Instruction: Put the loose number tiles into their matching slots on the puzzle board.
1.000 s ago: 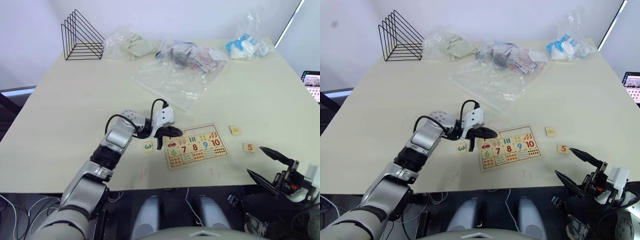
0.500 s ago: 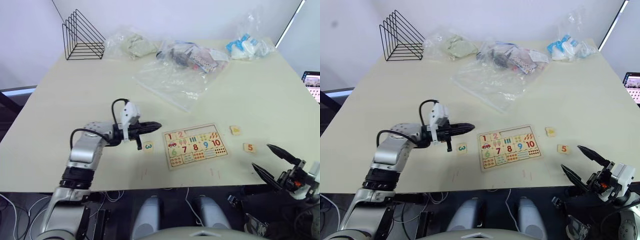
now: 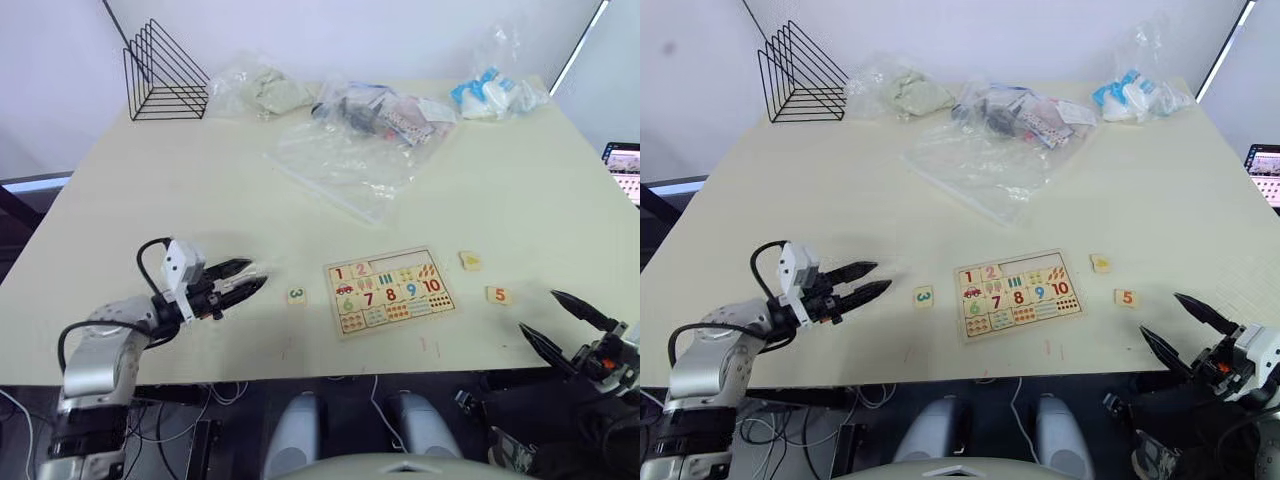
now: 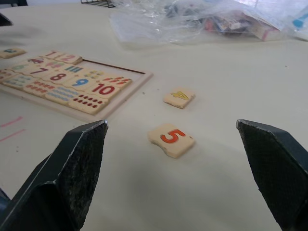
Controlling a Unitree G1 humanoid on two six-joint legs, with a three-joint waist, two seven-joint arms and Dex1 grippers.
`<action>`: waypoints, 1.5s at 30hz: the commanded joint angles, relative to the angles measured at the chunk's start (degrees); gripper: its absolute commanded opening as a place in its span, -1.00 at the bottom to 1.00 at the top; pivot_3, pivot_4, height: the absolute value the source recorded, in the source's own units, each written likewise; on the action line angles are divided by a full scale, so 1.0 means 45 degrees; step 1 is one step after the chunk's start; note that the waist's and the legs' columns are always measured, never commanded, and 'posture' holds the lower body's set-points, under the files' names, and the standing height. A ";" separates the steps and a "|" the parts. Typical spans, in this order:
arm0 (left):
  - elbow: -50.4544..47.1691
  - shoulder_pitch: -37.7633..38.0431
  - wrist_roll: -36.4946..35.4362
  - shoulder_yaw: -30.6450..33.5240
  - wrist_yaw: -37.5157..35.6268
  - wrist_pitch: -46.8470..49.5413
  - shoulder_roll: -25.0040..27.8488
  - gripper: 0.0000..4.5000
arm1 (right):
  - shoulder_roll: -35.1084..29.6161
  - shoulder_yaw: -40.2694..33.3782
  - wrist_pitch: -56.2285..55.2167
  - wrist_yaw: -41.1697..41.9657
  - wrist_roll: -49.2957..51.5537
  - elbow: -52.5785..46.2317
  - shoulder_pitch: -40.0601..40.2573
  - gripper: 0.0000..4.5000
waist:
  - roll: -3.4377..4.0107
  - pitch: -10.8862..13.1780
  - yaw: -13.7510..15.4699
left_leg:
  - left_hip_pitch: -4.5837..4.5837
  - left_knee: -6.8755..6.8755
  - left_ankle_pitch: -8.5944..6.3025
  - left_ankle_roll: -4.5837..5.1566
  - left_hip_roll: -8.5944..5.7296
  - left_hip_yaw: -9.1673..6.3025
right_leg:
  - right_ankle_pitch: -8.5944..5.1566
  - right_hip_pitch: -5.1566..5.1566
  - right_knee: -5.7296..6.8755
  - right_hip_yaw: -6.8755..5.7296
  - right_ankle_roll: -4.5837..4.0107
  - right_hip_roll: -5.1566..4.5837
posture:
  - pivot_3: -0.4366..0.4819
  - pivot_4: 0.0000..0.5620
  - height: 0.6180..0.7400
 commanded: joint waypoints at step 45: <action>-0.0921 0.4102 -0.0749 0.1337 -0.0305 -0.3119 -0.0290 0.98 | -0.0654 -0.0356 0.0466 0.1465 -0.0097 0.1610 -0.1336 1.00 | -0.0004 -0.0003 0.0001 | 0.0009 -0.0004 -0.0001 0.0001 -0.0002 0.0020 | -0.0016 0.0001 -0.0005 0.0013 -0.0024 0.0005 | -0.05 -0.47 1.00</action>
